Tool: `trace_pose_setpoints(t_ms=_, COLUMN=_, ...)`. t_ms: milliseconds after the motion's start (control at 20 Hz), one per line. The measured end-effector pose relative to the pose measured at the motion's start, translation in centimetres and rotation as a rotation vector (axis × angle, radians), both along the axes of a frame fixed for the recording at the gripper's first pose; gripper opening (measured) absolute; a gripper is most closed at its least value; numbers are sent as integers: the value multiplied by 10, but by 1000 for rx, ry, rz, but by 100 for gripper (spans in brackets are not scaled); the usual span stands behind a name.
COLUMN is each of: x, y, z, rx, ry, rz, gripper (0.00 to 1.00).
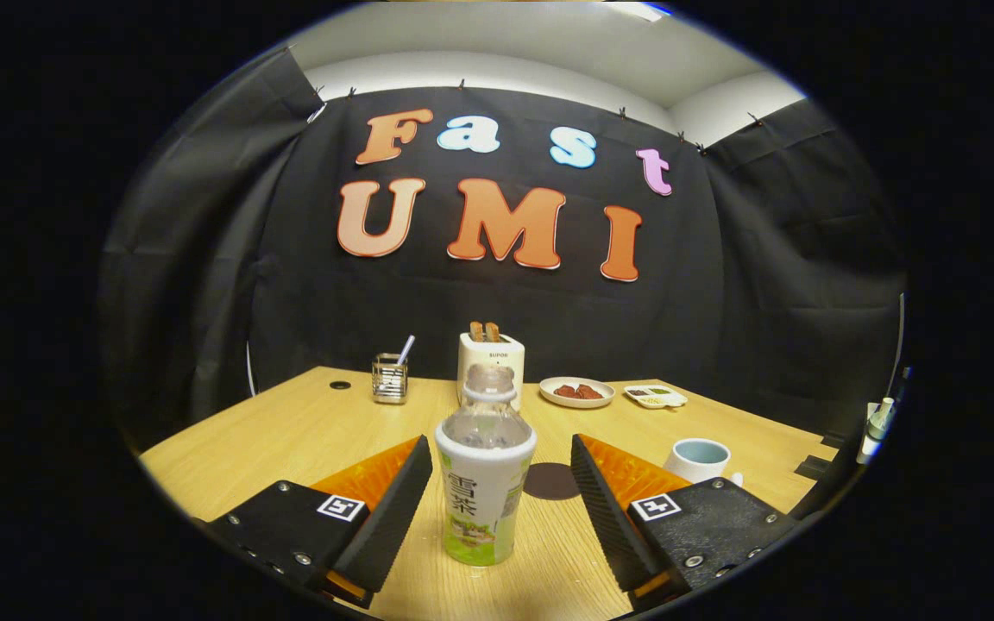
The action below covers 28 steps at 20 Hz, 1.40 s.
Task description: Take the bottle from table, then pour the juice into the cup, finally place the bottle on the coaster
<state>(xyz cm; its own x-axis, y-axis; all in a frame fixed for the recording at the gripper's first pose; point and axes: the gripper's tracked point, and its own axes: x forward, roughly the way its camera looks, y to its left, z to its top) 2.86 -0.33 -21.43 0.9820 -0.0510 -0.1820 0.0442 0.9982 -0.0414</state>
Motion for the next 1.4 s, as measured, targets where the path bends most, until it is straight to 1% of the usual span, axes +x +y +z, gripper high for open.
trace_pose_setpoints(t_ms=100, x=3, y=4, z=-16, rx=-28, ry=37, rz=10, gripper=96)
trace_pose_setpoints(t_ms=350, x=10, y=18, z=-52, rx=-27, ry=96, rz=56, gripper=93)
trace_pose_setpoints(t_ms=500, x=14, y=18, z=-65, rx=-54, ry=120, rz=58, gripper=87)
trace_pose_setpoints(t_ms=550, x=16, y=19, z=-67, rx=-55, ry=126, rz=61, gripper=86)
trace_pose_setpoints(t_ms=650, x=19, y=20, z=-70, rx=-51, ry=127, rz=61, gripper=81)
trace_pose_setpoints(t_ms=700, x=21, y=19, z=-68, rx=-39, ry=122, rz=62, gripper=75)
trace_pose_setpoints(t_ms=750, x=23, y=20, z=-67, rx=-18, ry=110, rz=61, gripper=72)
trace_pose_setpoints(t_ms=900, x=24, y=20, z=-67, rx=26, ry=125, rz=63, gripper=66)
trace_pose_setpoints(t_ms=1050, x=25, y=19, z=-65, rx=51, ry=127, rz=75, gripper=61)
trace_pose_setpoints(t_ms=1100, x=25, y=18, z=-62, rx=71, ry=120, rz=79, gripper=58)
trace_pose_setpoints(t_ms=1200, x=26, y=15, z=-49, rx=122, ry=89, rz=78, gripper=57)
trace_pose_setpoints(t_ms=1400, x=34, y=8, z=-20, rx=285, ry=30, rz=87, gripper=57)
